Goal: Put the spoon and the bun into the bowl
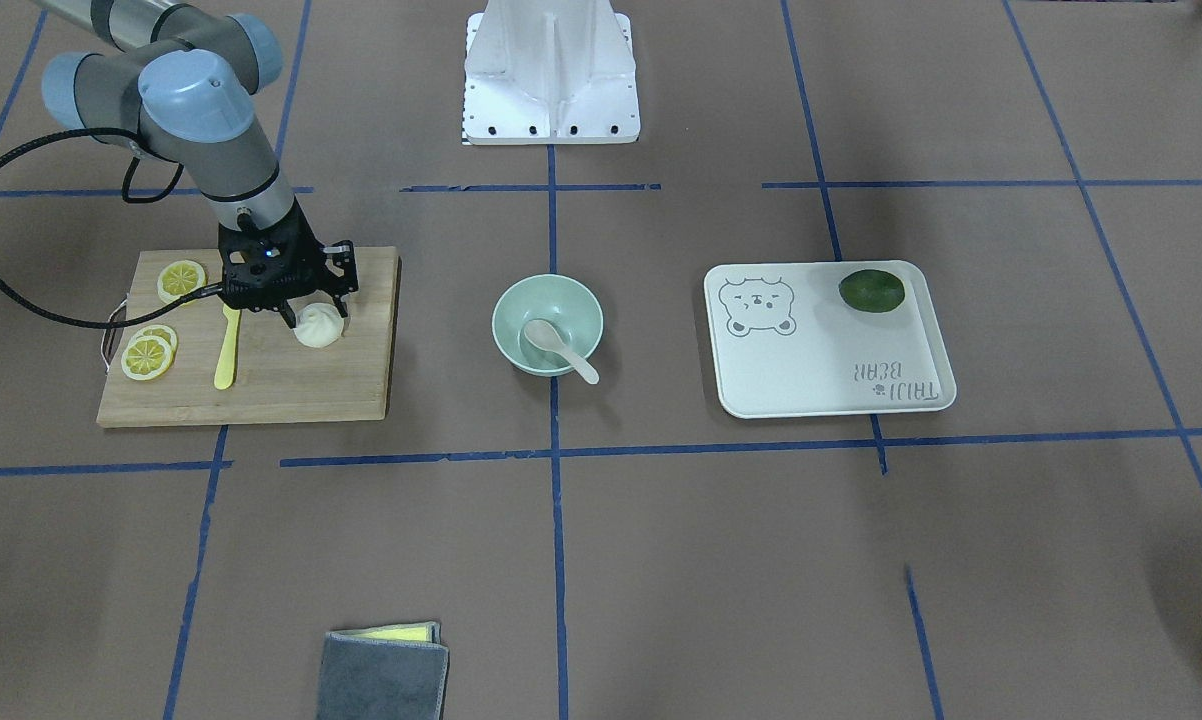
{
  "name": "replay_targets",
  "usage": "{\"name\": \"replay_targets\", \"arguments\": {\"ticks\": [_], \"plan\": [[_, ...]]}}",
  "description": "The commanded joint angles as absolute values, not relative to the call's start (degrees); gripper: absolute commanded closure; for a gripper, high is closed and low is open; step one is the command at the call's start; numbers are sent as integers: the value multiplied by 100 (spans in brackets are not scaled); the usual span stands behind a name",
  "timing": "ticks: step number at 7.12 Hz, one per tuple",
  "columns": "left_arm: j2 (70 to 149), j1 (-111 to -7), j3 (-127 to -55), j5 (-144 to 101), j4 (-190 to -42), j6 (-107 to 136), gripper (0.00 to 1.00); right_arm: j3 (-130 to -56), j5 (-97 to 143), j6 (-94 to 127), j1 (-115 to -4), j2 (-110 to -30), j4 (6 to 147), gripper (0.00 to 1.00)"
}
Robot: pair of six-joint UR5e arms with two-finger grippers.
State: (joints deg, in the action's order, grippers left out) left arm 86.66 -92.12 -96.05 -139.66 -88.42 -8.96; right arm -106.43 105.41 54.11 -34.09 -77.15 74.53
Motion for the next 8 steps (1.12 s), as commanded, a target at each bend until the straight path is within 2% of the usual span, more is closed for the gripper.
{"name": "replay_targets", "arguments": {"ticks": [1,2,4,6,8], "plan": [[8666,-9211,-9606,-13966,-8842,-896,0,-10687,10529,5423,-3428,-7717,7453,100],[8666,-9220,-9606,-13966,-8842,-896,0,-10705,10512,5432,-3428,-7708,7453,100],[8666,-9211,-9598,-13975,-8842,-896,0,-10706,10486,5510,-3402,-7193,7654,100],[8666,-9220,-9606,-13975,-8842,-896,0,-10487,10442,6017,-3314,-5800,9028,100],[8666,-9211,-9606,-13983,-8851,-896,0,-9419,10015,6738,-3034,-4550,9123,100]]}}
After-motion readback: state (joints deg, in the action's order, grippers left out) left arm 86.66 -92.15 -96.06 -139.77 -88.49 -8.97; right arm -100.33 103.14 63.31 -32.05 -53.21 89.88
